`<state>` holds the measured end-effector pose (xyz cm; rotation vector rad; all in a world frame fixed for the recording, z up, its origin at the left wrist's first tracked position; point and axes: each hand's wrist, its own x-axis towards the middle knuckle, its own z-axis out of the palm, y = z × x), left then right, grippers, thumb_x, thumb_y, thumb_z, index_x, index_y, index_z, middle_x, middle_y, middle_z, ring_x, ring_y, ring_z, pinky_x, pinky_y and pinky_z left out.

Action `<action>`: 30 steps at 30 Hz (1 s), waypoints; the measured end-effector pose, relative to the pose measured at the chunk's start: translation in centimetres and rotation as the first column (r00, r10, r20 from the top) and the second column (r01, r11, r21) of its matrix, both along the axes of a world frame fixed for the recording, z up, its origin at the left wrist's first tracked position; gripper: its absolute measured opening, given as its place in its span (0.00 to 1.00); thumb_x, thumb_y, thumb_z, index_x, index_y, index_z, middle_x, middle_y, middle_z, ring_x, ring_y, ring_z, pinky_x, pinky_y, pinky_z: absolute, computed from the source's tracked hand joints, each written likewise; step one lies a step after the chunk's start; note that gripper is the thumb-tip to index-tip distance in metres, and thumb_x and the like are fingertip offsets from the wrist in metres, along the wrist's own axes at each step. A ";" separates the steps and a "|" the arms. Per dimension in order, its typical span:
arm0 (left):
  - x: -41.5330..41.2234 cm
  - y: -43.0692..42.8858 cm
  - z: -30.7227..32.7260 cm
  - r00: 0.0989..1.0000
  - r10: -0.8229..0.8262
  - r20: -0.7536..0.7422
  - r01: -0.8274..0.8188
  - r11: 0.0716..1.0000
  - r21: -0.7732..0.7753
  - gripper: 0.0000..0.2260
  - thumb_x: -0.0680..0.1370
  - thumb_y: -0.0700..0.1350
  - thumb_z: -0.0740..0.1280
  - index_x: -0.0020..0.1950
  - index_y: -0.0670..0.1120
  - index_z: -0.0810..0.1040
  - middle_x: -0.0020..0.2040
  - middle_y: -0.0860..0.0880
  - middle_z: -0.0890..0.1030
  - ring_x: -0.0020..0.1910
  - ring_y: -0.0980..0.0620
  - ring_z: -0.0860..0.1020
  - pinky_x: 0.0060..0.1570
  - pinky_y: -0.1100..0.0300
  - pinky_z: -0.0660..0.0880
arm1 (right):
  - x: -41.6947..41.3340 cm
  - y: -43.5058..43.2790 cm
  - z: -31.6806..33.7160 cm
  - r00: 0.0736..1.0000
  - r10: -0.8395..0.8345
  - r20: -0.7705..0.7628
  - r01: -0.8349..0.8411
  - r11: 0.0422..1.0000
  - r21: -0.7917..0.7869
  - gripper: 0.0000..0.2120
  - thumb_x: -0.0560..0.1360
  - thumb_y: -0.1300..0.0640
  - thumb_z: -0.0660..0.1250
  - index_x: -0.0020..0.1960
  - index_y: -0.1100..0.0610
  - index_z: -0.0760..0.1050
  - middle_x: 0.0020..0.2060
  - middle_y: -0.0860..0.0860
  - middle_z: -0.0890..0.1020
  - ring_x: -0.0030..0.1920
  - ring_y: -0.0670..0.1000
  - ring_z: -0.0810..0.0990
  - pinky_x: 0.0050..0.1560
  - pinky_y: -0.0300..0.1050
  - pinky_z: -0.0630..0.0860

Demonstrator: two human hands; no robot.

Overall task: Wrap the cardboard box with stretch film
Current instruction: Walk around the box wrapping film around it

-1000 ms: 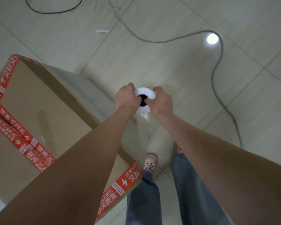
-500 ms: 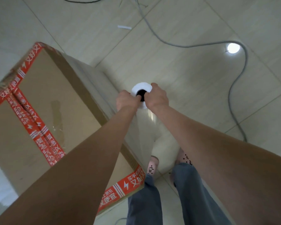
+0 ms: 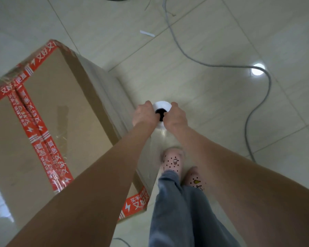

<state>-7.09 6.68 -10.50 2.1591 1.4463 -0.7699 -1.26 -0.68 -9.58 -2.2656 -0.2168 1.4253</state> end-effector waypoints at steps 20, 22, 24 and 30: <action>1.1 5.5 -0.2 0.857 -0.498 0.130 0.492 0.867 0.079 0.09 0.73 0.38 0.62 0.53 0.42 0.72 0.50 0.43 0.76 0.47 0.41 0.77 0.36 0.54 0.67 | 0.1 3.9 -1.0 0.977 0.101 0.187 -0.095 0.995 -0.037 0.09 0.73 0.55 0.64 0.53 0.54 0.74 0.44 0.50 0.80 0.46 0.54 0.78 0.41 0.44 0.69; 0.6 6.6 -0.4 0.922 -0.353 0.158 0.347 0.936 0.063 0.09 0.73 0.38 0.63 0.53 0.42 0.72 0.50 0.43 0.76 0.49 0.40 0.77 0.38 0.54 0.68 | 0.2 4.9 -0.8 0.966 0.131 0.224 -0.126 0.991 -0.038 0.13 0.72 0.54 0.64 0.57 0.51 0.74 0.49 0.50 0.80 0.49 0.54 0.78 0.43 0.43 0.69; 0.4 7.5 -0.4 0.968 -0.189 0.163 0.184 0.982 0.042 0.10 0.73 0.39 0.64 0.53 0.42 0.73 0.51 0.43 0.77 0.50 0.41 0.77 0.39 0.55 0.69 | 0.3 5.8 -0.8 0.965 0.113 0.235 -0.112 0.994 -0.018 0.19 0.72 0.54 0.65 0.63 0.49 0.72 0.56 0.50 0.78 0.55 0.53 0.78 0.47 0.43 0.68; -0.3 9.5 -0.9 0.916 0.337 0.218 -0.337 0.941 -0.038 0.10 0.73 0.46 0.68 0.50 0.43 0.74 0.49 0.43 0.79 0.49 0.43 0.78 0.40 0.59 0.68 | 0.8 8.8 -1.1 0.993 -0.059 0.101 0.056 0.998 0.034 0.30 0.73 0.52 0.67 0.72 0.53 0.62 0.66 0.54 0.69 0.56 0.56 0.77 0.54 0.47 0.72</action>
